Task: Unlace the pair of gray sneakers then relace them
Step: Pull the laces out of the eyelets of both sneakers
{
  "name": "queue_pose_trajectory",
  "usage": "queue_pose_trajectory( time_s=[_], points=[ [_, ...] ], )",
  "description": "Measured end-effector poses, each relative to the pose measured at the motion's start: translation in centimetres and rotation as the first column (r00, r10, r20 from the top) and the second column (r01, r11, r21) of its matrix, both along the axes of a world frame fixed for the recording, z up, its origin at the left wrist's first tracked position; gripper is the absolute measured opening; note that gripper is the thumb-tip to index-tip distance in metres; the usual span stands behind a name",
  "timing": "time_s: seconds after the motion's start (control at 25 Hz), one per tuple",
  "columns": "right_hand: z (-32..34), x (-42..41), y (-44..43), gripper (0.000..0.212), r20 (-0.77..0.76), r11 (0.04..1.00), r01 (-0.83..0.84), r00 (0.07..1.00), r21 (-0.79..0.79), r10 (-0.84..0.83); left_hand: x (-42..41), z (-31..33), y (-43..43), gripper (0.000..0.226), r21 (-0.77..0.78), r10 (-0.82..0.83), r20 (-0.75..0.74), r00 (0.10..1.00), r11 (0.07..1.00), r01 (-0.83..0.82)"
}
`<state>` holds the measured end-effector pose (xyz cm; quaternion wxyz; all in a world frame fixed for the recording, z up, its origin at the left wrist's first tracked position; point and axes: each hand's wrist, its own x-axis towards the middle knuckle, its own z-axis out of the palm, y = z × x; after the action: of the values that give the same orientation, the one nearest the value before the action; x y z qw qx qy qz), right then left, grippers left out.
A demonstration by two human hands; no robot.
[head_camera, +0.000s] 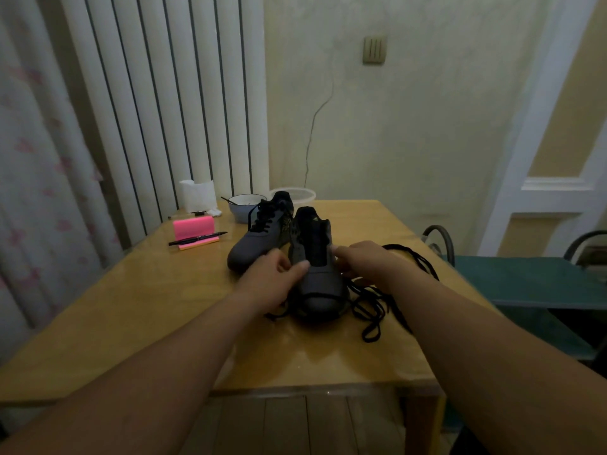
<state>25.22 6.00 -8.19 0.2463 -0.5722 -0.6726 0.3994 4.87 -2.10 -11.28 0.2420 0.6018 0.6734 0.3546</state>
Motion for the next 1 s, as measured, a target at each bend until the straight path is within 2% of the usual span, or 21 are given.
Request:
queue_pose_trajectory(
  time_s=[0.08, 0.16, 0.2, 0.24, 0.28, 0.32, 0.4, 0.48, 0.56, 0.6, 0.68, 0.72, 0.76, 0.8, 0.84, 0.88, 0.92, 0.96, 1.0],
  points=[
    [-0.2, 0.1, -0.2, 0.052, 0.048, 0.999, -0.023, 0.999, 0.042, 0.020, 0.5, 0.2, 0.3, 0.031, -0.060, -0.115, -0.056, 0.992, 0.992, 0.112],
    [-0.4, -0.2, -0.4, 0.052, 0.154, 0.989, -0.048, 0.988, 0.138, 0.027, 0.2, 0.3, 0.1, 0.031, 0.003, -0.111, 0.025, 0.994, 0.994, 0.110],
    [-0.5, -0.4, -0.5, 0.050, 0.203, 0.983, -0.057, 0.979, 0.173, 0.021, -0.2, 0.4, 0.0, 0.034, 0.048, -0.037, 0.119, 0.992, 0.998, 0.032],
    [-0.8, -0.6, -0.4, 0.047, 0.241, 0.979, -0.061, 0.970, 0.195, 0.012, -0.7, 0.4, -0.2, 0.037, 0.095, 0.059, 0.273, 0.960, 0.992, -0.088],
    [-1.1, -0.8, -0.5, 0.045, 0.267, 0.977, -0.066, 0.964, 0.203, 0.009, -1.3, 0.1, -0.2, 0.039, 0.111, 0.137, 0.428, 0.893, 0.973, -0.203],
    [-1.2, -0.9, -0.6, 0.044, 0.284, 0.973, -0.075, 0.959, 0.216, 0.011, -1.8, -0.1, -0.3, 0.039, 0.121, 0.192, 0.464, 0.865, 0.953, -0.276],
    [-0.8, -0.6, -0.8, 0.046, 0.286, 0.970, -0.122, 0.956, 0.209, 0.058, -2.0, -0.8, -0.6, 0.041, 0.145, 0.252, 0.195, 0.948, 0.949, -0.282],
    [0.4, 0.5, -1.3, 0.058, 0.254, 0.969, -0.145, 0.963, 0.202, 0.091, -1.4, -1.4, -1.1, 0.053, 0.190, 0.274, -0.054, 0.960, 0.947, -0.259],
    [1.9, 2.2, -2.4, 0.068, 0.310, 0.974, -0.181, 0.942, 0.139, 0.130, -0.2, -0.8, -1.6, 0.054, 0.330, 0.246, -0.162, 0.956, 0.926, -0.183],
    [2.4, 3.2, -2.9, 0.066, 0.411, 0.968, -0.240, 0.891, 0.068, 0.192, 0.6, 0.0, -1.9, 0.050, 0.392, 0.196, -0.183, 0.963, 0.913, -0.111],
    [2.5, 4.6, -4.1, 0.043, 0.602, 0.911, -0.388, 0.697, -0.138, 0.388, 2.2, 0.7, -2.5, 0.047, 0.431, 0.066, -0.243, 0.968, 0.901, 0.047],
    [2.6, 4.8, -4.5, 0.030, 0.614, 0.880, -0.432, 0.646, -0.195, 0.454, 3.1, 1.2, -2.7, 0.050, 0.396, -0.008, -0.319, 0.948, 0.907, 0.141],
    [3.2, 4.8, -4.9, 0.021, 0.566, 0.871, -0.458, 0.676, -0.179, 0.472, 4.1, 1.9, -3.3, 0.055, 0.332, -0.083, -0.407, 0.910, 0.914, 0.232],
    [4.3, 4.7, -5.1, 0.017, 0.484, 0.879, -0.465, 0.747, -0.111, 0.456, 5.2, 2.6, -3.7, 0.062, 0.238, -0.181, -0.433, 0.883, 0.922, 0.306],
    [5.7, 4.4, -5.1, 0.017, 0.374, 0.895, -0.444, 0.826, -0.032, 0.423, 6.4, 3.3, -4.0, 0.069, 0.126, -0.290, -0.360, 0.887, 0.927, 0.354],
    [7.5, 4.1, -5.1, 0.019, 0.240, 0.907, -0.418, 0.886, 0.041, 0.397, 7.5, 4.1, -4.2, 0.076, 0.073, -0.375, -0.163, 0.912, 0.918, 0.391],
    [9.5, 3.7, -5.2, 0.021, 0.111, 0.916, -0.388, 0.919, 0.103, 0.377, 8.3, 4.8, -3.9, 0.073, 0.095, -0.413, 0.086, 0.907, 0.909, 0.405],
    [11.3, 3.2, -5.5, 0.022, -0.013, 0.925, -0.343, 0.937, 0.166, 0.350, 8.8, 5.3, -3.3, 0.060, 0.147, -0.406, 0.264, 0.875, 0.914, 0.379],
    [12.7, 2.6, -5.5, 0.022, -0.148, 0.933, -0.284, 0.936, 0.222, 0.320, 8.8, 5.8, -2.6, 0.042, 0.184, -0.378, 0.364, 0.851, 0.925, 0.332]
  ],
)
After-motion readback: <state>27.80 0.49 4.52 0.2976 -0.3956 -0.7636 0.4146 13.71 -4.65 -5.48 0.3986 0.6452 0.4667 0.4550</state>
